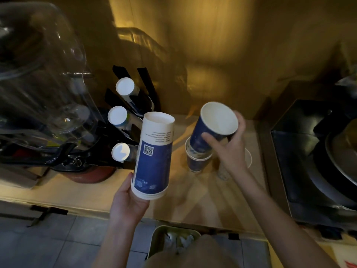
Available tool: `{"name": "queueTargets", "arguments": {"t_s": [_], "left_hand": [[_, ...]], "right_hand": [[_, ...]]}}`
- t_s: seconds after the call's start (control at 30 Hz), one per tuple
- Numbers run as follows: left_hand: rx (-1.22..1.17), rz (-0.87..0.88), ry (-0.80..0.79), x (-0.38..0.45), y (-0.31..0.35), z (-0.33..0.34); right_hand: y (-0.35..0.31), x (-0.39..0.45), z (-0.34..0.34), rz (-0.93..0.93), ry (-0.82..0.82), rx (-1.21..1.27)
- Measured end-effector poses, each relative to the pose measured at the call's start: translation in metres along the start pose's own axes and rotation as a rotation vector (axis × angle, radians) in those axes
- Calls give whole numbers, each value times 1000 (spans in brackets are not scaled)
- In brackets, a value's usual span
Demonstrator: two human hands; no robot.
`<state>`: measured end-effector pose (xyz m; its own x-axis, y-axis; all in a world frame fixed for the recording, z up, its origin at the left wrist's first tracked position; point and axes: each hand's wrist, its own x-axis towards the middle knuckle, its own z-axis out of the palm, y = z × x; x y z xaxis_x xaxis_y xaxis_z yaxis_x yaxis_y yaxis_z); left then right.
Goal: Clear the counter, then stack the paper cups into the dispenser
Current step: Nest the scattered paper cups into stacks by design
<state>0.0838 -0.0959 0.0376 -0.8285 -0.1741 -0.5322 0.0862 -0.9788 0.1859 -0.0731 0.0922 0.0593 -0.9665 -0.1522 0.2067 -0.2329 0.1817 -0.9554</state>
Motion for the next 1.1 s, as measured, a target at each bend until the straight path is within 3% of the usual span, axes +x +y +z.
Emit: {"name": "queueTargets", "arguments": {"t_s": [0.13, 0.4, 0.63, 0.77, 0.93, 1.1], "left_hand": [[17, 5, 59, -3, -7, -3], [31, -15, 86, -8, -20, -7], [83, -24, 23, -12, -20, -1], [166, -45, 12, -7, -13, -1], [350, -99, -19, -13, -7, 5], [577, -54, -99, -23, -3, 16]], "right_hand": [[27, -7, 15, 15, -121, -135], [52, -5, 17, -91, -172, -733], [33, -1, 3, -37, -345, -777], [-8, -3, 1, -297, -399, -706], [-27, -7, 19, -865, -536, -958], [-25, -13, 30, -1050, -655, -942]]}}
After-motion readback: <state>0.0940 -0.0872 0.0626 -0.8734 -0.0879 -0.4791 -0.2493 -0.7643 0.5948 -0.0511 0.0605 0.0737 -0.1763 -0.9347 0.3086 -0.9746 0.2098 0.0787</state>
